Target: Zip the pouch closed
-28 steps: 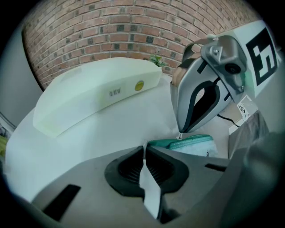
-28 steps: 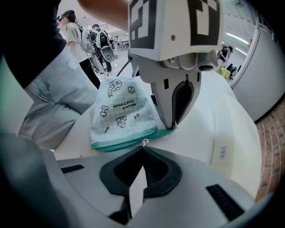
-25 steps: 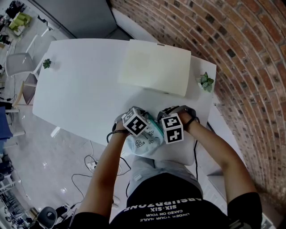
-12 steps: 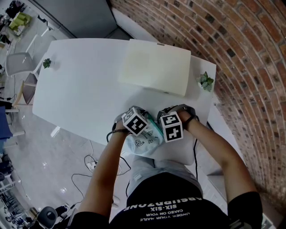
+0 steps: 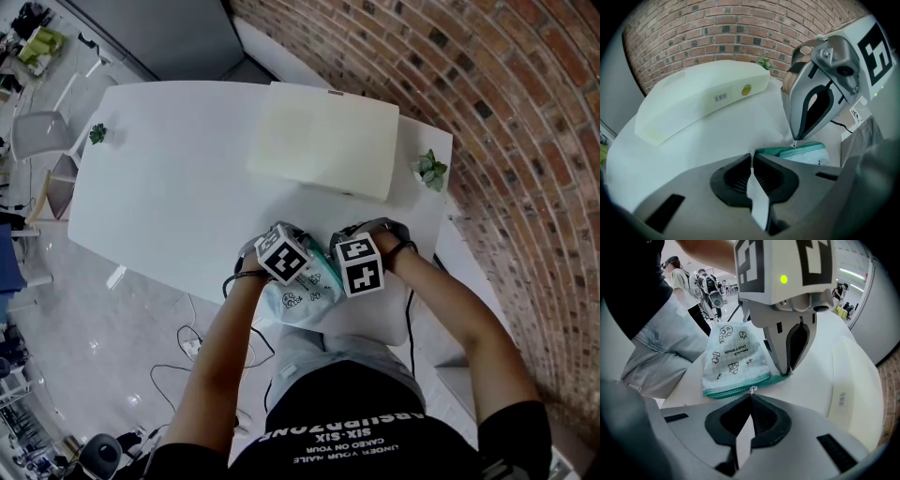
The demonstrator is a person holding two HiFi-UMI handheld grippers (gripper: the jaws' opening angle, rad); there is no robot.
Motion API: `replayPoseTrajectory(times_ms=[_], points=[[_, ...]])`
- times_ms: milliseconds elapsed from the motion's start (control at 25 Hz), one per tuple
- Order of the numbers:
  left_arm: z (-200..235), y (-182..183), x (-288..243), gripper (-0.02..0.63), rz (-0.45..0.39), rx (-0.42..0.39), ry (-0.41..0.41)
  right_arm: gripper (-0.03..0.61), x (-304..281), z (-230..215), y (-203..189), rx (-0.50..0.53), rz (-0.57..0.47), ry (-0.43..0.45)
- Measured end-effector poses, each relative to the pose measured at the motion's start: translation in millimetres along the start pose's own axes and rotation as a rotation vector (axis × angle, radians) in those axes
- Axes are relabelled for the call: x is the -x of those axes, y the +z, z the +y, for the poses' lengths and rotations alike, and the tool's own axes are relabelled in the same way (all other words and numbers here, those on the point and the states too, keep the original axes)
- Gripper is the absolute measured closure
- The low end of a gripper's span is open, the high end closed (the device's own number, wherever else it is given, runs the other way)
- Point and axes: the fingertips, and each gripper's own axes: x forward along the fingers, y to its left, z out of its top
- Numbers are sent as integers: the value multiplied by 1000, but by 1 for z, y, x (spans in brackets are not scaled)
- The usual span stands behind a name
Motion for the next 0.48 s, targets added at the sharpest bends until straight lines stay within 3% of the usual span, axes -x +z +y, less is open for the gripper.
replayPoseTrajectory(times_ms=[480], points=[[0, 1, 0, 594, -2, 10, -3, 579, -1, 6, -3, -22, -2, 34]])
